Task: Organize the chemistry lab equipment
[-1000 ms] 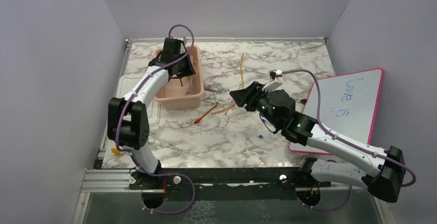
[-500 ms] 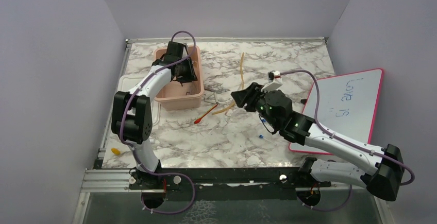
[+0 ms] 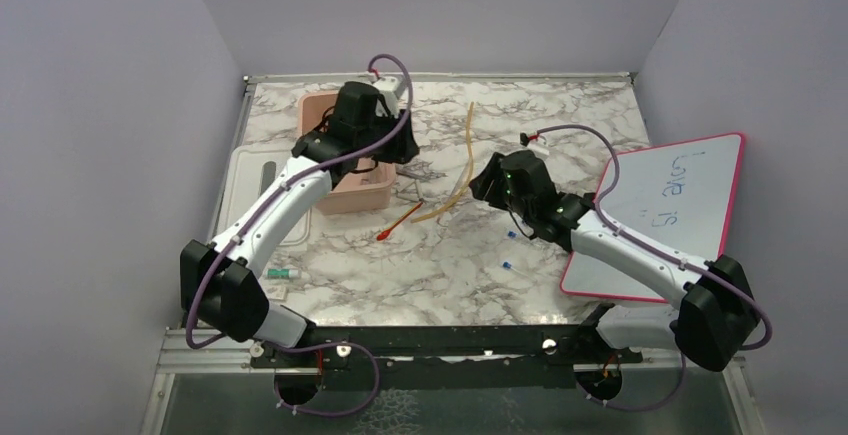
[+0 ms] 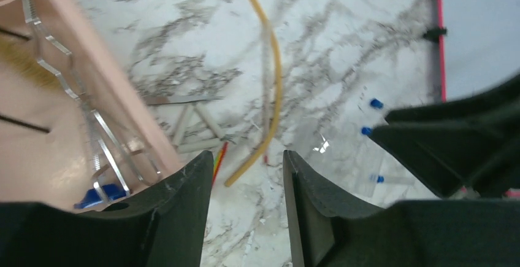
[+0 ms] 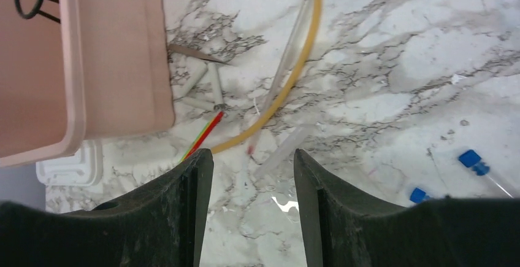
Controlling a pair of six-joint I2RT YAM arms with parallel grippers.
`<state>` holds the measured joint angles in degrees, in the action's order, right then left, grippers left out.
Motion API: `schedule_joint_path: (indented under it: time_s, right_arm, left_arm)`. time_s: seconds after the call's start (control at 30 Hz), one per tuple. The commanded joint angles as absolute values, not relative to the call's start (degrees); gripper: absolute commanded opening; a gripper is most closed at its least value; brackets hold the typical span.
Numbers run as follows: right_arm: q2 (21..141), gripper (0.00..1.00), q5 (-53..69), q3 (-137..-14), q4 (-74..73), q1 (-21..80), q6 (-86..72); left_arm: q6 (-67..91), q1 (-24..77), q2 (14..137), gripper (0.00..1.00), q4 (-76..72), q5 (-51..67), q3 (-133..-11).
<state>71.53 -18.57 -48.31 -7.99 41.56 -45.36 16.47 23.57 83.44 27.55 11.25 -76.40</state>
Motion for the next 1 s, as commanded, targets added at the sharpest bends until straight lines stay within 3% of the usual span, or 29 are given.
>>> schedule_joint_path:
  time_s: [0.0, 0.27, 0.43, 0.57, 0.67, 0.8, 0.97]
  right_arm:
    - [70.8, 0.56, -14.88, -48.47, -11.94, 37.88, -45.03]
    - [64.53, 0.56, -15.08, -44.33, -14.22, 30.9, -45.86]
    - [61.02, 0.56, -15.81, -42.81, -15.14, 30.57, -46.22]
    - [58.63, 0.56, -14.98, -41.26, -15.39, 30.46, -46.83]
    - [57.36, 0.56, -13.75, -39.81, -14.89, 30.42, -47.42]
    - [57.34, 0.55, -11.66, -38.27, -13.45, 30.41, -48.18]
    - [58.06, 0.55, -9.31, -37.55, -12.17, 30.41, -48.76]
  left_arm:
    - [7.48, 31.31, 83.09, 0.52, 24.74, 13.44, -73.92]
    - [8.33, 37.04, 98.05, 0.57, 24.1, 14.23, -85.37]
    - [14.26, 40.62, 112.21, 0.42, 25.82, 13.69, -98.59]
    - [14.49, 42.34, 122.0, 0.36, 32.34, 3.54, -107.46]
    - [14.3, 42.19, 125.2, 0.33, 35.88, -4.82, -110.04]
    - [13.38, 42.04, 126.76, 0.3, 37.43, -6.55, -109.35]
    - [13.17, 41.6, 128.56, 0.35, 38.63, -7.68, -108.32]
